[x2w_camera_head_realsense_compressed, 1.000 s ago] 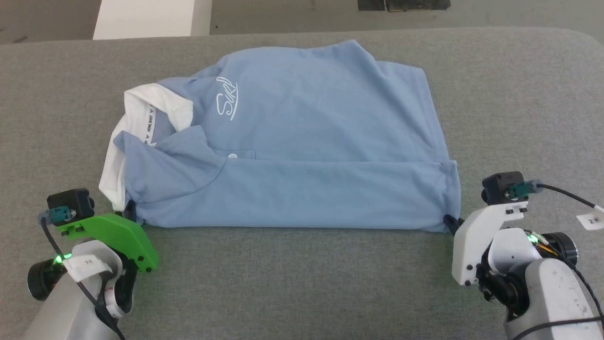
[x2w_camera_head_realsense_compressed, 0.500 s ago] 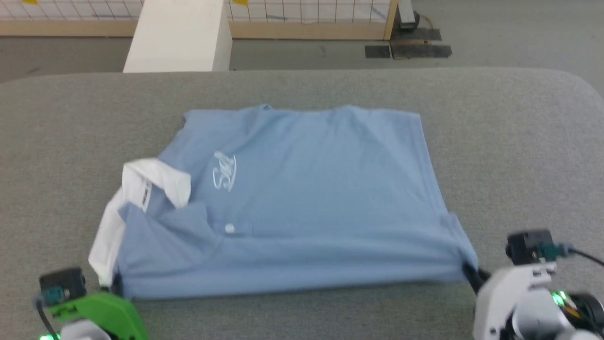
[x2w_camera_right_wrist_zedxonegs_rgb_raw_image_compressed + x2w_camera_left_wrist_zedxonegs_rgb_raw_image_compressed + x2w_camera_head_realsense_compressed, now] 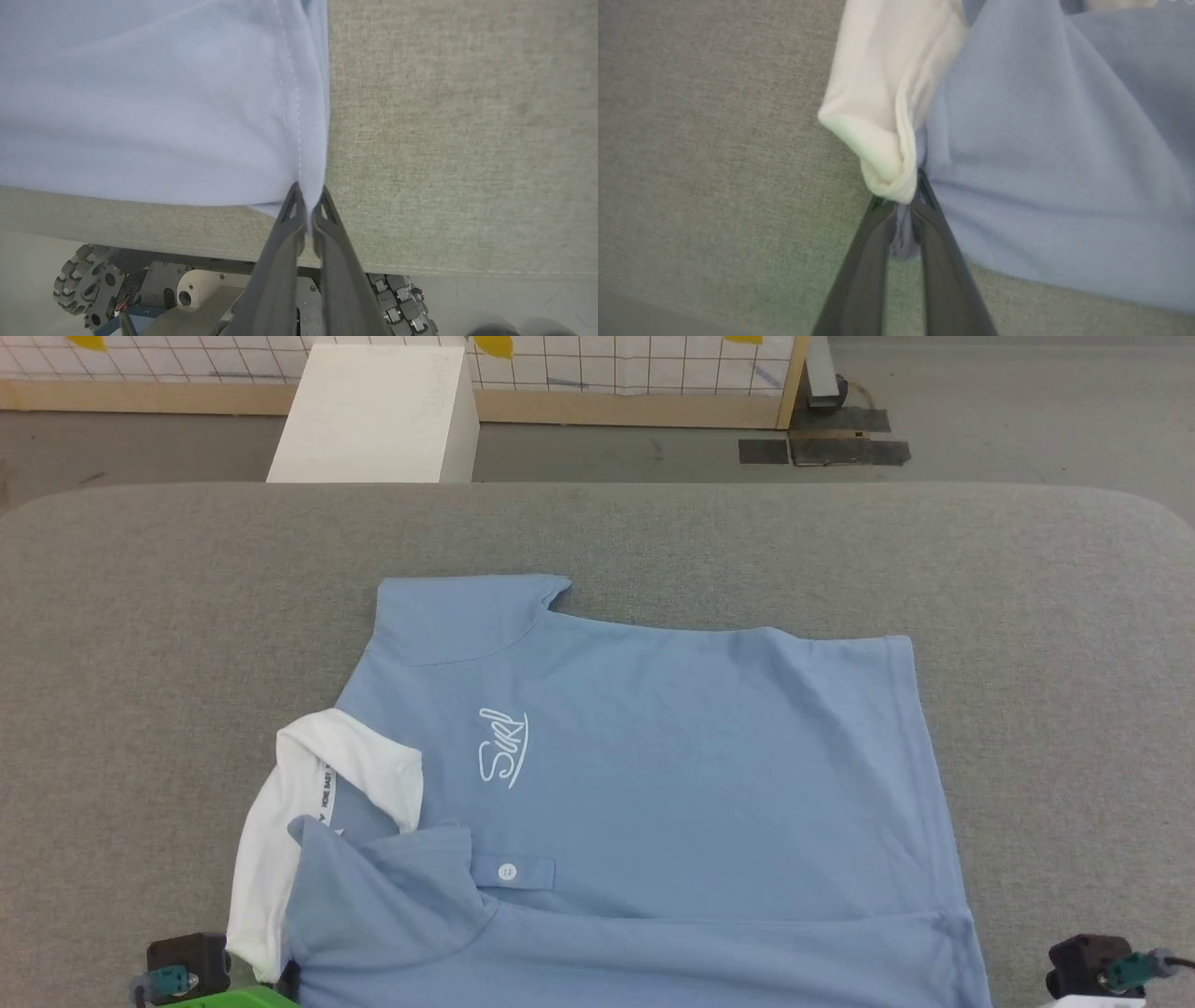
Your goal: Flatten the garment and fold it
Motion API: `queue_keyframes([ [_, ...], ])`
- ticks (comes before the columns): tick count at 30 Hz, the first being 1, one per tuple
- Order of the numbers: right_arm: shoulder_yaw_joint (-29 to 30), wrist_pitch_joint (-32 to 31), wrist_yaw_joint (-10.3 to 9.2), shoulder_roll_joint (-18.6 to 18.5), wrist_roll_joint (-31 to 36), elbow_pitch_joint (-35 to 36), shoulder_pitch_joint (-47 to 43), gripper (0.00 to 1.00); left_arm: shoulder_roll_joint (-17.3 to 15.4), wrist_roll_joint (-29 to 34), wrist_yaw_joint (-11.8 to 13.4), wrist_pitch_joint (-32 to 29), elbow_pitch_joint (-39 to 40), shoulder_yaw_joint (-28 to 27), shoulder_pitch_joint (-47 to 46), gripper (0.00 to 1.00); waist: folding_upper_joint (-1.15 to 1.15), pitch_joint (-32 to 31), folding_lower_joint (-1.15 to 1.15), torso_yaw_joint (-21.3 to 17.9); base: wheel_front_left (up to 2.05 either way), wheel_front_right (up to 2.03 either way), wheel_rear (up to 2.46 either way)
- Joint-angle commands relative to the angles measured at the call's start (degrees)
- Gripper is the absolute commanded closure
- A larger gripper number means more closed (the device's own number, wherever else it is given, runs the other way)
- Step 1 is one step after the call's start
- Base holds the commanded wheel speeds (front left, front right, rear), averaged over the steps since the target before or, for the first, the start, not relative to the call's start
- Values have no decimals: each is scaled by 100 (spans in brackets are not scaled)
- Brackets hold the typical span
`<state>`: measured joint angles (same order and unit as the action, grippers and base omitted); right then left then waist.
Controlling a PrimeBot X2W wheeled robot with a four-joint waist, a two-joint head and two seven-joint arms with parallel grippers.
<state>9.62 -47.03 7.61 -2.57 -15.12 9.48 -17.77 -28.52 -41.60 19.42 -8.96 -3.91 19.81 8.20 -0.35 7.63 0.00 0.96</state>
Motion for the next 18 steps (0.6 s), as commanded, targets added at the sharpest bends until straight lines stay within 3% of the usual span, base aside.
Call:
queue_keyframes([
  [1, -1, 172, -12, -31, 9, -178, 28, 100, -1, -1, -61, 5, -144, 44, -23, 100, 35, 13, 0, -12, 0, 0, 0],
  [3, -66, 463, -12, -31, -20, -443, 137, 100, 62, -52, -154, 17, -246, 80, -79, 100, 35, 19, 0, -24, 0, 0, 0],
  [4, -85, 594, -12, -31, -56, -571, 184, 100, 84, -57, -183, 47, -284, 87, -105, 88, 35, 13, 0, -28, 0, 0, 0],
  [5, -127, 767, -12, -31, -71, -696, 236, 86, 119, -82, -219, 82, -324, 86, -129, 45, 35, 3, 0, -27, 0, 0, 0],
  [6, -153, 940, -12, -31, -96, -769, 275, 8, 144, -108, -250, 102, -342, 85, -143, 0, 35, -8, 0, -28, 0, 0, 0],
  [7, -159, 1138, -12, -31, -150, -870, 313, 0, 163, -128, -280, 145, -341, 72, -156, 0, 35, -28, 0, -29, 0, 0, 0],
  [11, -197, 1853, -12, -31, -258, -1035, 435, 0, 100, -141, -360, 301, -154, -11, -164, 0, 35, -111, 0, -35, 0, 0, 0],
  [18, -285, 3295, -12, -31, 0, -710, 743, 0, -447, 493, -500, 790, 399, -72, -570, 0, 35, -64, 0, -86, 0, 0, 0],
])
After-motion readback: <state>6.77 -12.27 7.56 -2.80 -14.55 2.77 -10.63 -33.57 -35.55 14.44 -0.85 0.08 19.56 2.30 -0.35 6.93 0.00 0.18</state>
